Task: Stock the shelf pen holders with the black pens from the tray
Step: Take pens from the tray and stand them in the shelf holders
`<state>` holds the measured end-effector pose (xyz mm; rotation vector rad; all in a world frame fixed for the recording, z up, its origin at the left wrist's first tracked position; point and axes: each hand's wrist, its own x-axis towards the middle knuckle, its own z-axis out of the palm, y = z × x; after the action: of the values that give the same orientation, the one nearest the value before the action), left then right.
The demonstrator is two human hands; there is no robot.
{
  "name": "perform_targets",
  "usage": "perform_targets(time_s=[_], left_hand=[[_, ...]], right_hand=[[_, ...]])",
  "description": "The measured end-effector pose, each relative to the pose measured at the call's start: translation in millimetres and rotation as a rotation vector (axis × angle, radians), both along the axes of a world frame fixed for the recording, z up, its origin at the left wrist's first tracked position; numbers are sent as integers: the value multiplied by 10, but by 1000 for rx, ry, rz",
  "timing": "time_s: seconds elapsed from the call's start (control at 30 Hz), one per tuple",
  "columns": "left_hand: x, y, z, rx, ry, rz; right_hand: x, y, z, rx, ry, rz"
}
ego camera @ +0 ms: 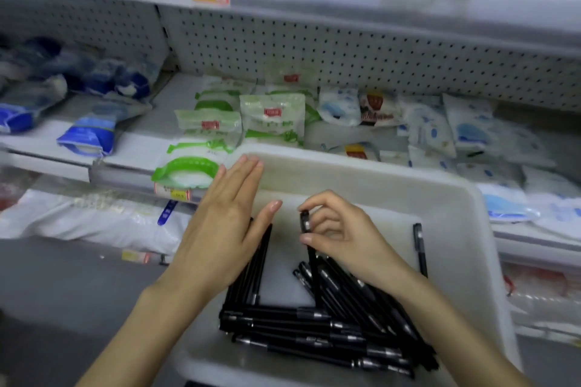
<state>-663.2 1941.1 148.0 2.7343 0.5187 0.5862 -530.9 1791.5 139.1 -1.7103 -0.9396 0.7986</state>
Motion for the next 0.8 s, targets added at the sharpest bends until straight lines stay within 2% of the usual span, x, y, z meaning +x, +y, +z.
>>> perform_targets(time_s=[0.1, 0.23, 0.3, 0.4, 0.47, 0.63, 0.8], left_hand=[[71, -60, 419, 39, -115, -107], [282, -218, 1241, 155, -450, -241], [436, -293, 1608, 243, -546, -296], [748, -326, 1933, 318, -511, -330], [967, -327, 2014, 348, -436, -340], [1295, -297, 1933, 508, -262, -294], [1351, -316, 1948, 538, -244, -264]], right_hand=[[62, -94, 472, 117, -27, -63], [142, -323, 1433, 342, -134, -70], [249, -479, 1978, 497, -244, -125], [506, -658, 2620, 712, -413, -246], [707, -714, 2890, 768, -520, -372], [1059, -703, 3110, 798, -638, -569], [1201, -598, 3085, 771, -697, -619]])
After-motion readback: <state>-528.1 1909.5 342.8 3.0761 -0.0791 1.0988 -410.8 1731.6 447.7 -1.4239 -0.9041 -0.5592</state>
